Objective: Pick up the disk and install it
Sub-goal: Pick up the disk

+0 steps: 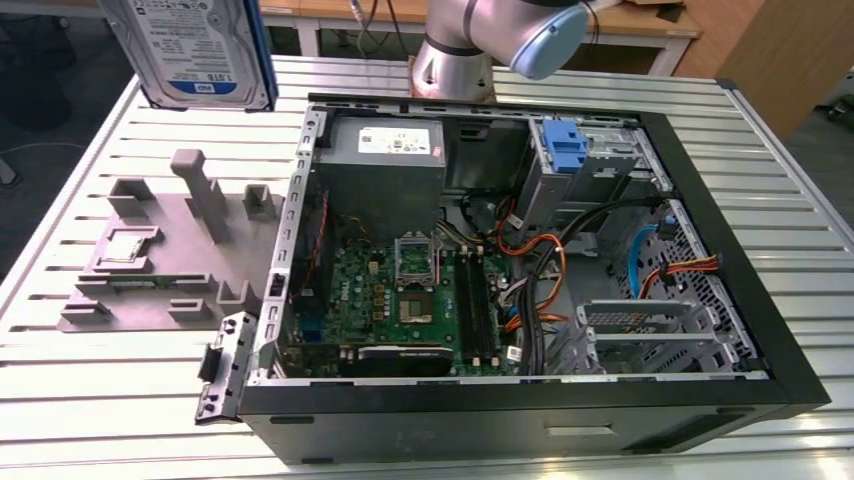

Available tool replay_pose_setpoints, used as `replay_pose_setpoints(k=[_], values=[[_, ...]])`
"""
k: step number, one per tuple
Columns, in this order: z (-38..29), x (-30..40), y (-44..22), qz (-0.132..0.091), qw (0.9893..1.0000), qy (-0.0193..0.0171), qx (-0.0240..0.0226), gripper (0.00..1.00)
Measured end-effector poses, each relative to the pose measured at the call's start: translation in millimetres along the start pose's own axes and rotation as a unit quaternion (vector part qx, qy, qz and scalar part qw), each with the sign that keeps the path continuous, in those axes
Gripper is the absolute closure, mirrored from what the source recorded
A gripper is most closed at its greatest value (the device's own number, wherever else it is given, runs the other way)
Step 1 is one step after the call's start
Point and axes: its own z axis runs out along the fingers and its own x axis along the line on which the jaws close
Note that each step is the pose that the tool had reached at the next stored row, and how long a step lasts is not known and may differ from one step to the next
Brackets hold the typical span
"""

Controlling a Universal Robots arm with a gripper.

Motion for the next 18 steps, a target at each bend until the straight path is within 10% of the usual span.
replay_pose_setpoints(k=[18], values=[[-1.0, 0.0, -32.7, 0.000, 1.0000, 0.0000, 0.0000, 0.64]])
